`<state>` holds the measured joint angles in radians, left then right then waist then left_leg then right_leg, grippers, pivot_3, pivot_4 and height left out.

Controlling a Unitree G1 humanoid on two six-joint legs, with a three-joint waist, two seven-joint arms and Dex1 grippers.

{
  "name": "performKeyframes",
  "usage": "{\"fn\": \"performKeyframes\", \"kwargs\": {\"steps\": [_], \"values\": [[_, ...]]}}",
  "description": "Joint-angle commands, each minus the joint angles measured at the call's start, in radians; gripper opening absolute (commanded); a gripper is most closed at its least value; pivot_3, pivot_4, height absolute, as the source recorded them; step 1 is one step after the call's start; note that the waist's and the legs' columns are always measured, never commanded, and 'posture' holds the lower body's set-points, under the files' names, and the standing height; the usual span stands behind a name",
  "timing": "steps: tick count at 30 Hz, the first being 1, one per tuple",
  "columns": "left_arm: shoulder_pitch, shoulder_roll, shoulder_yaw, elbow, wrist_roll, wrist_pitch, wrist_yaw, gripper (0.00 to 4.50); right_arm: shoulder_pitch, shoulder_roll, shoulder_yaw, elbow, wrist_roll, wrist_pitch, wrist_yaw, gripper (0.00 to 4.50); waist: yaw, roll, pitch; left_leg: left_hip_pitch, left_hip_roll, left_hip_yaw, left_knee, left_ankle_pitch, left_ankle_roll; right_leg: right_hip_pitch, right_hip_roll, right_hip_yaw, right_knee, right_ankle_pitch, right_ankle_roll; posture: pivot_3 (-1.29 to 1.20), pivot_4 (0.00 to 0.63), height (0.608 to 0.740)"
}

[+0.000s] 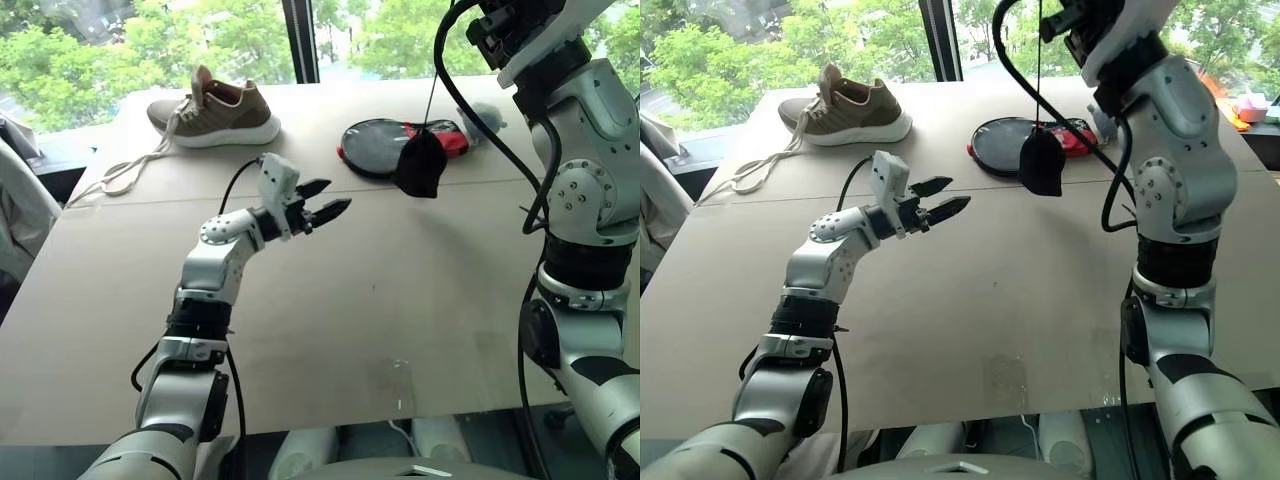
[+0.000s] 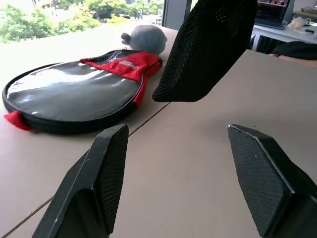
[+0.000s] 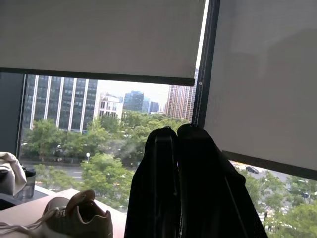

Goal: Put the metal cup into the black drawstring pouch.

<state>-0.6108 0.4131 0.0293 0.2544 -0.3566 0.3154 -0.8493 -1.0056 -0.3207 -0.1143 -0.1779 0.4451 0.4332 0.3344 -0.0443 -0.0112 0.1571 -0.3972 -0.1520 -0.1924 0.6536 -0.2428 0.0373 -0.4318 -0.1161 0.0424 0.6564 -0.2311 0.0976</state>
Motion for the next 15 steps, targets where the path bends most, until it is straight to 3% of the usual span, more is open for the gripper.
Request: {"fn": "performKeyframes", "kwargs": {"steps": [1, 7, 9, 10, 12, 15], "values": [[0.025, 0.058, 0.057, -0.042, -0.018, 0.010, -0.003, 3.25, -0.023, 0.000, -0.012, -0.039, 0.028, -0.003, 0.017, 0.00, 0.000, 0.000, 0.000, 0.000, 0.000, 0.000, 0.000, 0.000, 0.000, 0.000, 0.000, 0.000, 0.000, 0.000, 0.000, 0.00, 0.150, 0.740], [0.072, 0.121, 0.117, -0.021, -0.018, -0.018, 0.003, 3.25, 0.030, -0.073, -0.109, 0.003, 0.063, 0.016, 0.025, 0.00, 0.007, -0.001, 0.000, 0.000, 0.000, 0.000, 0.000, 0.000, 0.000, 0.000, 0.000, -0.001, 0.000, 0.000, 0.000, 0.00, 0.150, 0.740], [0.090, 0.118, 0.126, -0.031, -0.018, -0.012, 0.017, 3.25, 0.112, -0.146, -0.129, 0.011, 0.079, 0.084, 0.072, 0.00, 0.014, -0.002, -0.001, 0.000, -0.001, -0.001, 0.000, 0.000, 0.000, 0.001, -0.001, -0.002, -0.001, 0.000, 0.000, 0.00, 0.150, 0.740], [0.108, 0.117, 0.130, -0.043, -0.019, -0.006, 0.022, 3.30, 0.194, -0.202, -0.122, 0.000, 0.110, 0.153, 0.137, 0.68, 0.018, -0.004, -0.002, 0.000, -0.001, -0.002, 0.000, 0.000, 0.000, 0.001, -0.001, -0.002, -0.001, 0.000, 0.000, 0.00, 0.150, 0.740], [0.164, 0.119, 0.131, -0.083, -0.018, 0.016, 0.030, 3.30, 0.404, -0.316, -0.070, -0.036, 0.104, 0.187, 0.282, 1.47, 0.024, -0.006, -0.004, 0.000, -0.001, -0.002, -0.001, 0.000, 0.000, 0.002, -0.001, -0.002, -0.003, 0.000, 0.000, 0.00, 0.150, 0.740], [0.286, 0.126, 0.126, -0.178, -0.017, 0.050, 0.040, 3.30, 0.678, -0.398, -0.009, -0.024, -0.024, 0.018, 0.374, 2.78, 0.025, -0.006, -0.005, 0.000, -0.001, -0.001, -0.003, -0.001, 0.001, 0.001, -0.002, -0.002, -0.004, 0.000, 0.000, 0.00, 0.150, 0.740]]}}
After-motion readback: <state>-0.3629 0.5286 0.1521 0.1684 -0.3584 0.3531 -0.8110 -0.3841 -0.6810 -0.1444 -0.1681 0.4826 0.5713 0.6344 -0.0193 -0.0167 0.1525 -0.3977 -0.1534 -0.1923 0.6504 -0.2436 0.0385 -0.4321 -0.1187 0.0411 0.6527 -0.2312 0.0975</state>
